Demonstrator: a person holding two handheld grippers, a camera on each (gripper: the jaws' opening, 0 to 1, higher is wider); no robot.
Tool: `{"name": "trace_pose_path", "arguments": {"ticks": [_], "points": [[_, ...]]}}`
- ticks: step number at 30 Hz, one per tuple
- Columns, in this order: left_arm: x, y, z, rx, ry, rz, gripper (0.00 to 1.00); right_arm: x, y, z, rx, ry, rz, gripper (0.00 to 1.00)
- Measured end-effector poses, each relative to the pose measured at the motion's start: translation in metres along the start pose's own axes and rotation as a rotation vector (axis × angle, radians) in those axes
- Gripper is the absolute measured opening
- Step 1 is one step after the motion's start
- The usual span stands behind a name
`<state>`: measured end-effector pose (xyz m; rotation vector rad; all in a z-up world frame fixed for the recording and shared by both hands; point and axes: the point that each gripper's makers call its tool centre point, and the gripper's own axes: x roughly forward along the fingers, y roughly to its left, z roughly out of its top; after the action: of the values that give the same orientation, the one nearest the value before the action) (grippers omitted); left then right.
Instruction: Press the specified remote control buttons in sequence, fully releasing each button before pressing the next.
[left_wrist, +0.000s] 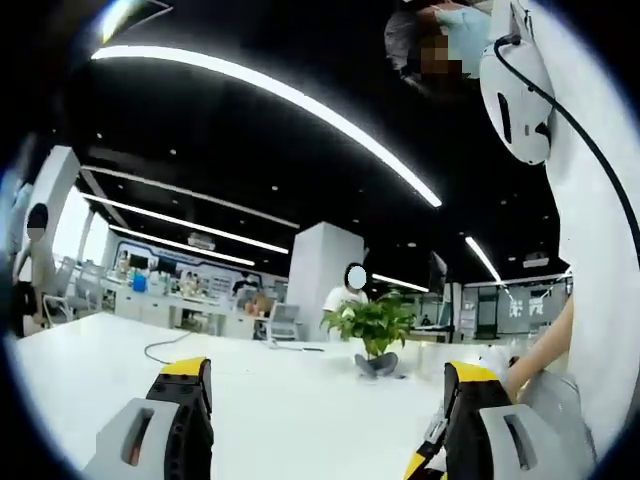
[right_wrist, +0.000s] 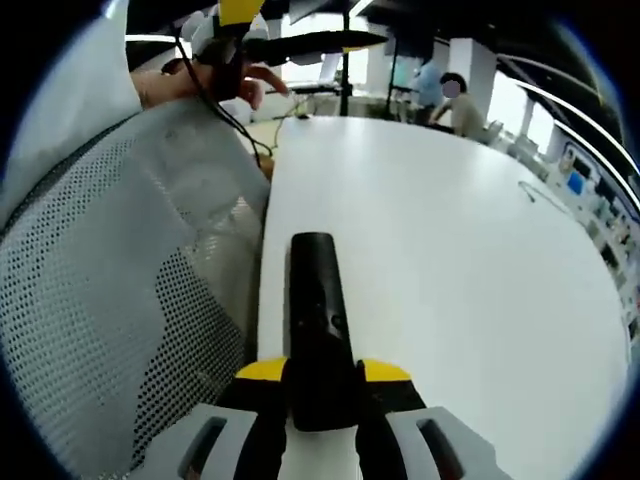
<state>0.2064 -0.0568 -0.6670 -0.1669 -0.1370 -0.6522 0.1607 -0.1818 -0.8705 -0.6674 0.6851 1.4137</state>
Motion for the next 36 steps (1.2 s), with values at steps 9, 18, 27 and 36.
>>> {"name": "trace_pose_path", "arguments": {"ticks": [9, 18, 27, 36], "points": [[-0.005, 0.013, 0.010, 0.098, -0.044, 0.072, 1.00, -0.001, -0.004, -0.001, -0.024, 0.003, 0.026, 0.21], [-0.007, 0.013, 0.014, 0.178, -0.056, 0.077, 1.00, -0.001, -0.024, -0.002, -0.009, -0.002, 0.029, 0.21], [-0.004, 0.007, -0.005, 0.212, 0.054, 0.043, 1.00, -0.002, -0.048, -0.003, -0.030, 0.010, 0.019, 0.21], [-0.007, 0.015, -0.014, 0.089, 0.094, 0.062, 1.00, -0.004, -0.077, -0.006, -0.013, 0.004, -0.008, 0.21]]}}
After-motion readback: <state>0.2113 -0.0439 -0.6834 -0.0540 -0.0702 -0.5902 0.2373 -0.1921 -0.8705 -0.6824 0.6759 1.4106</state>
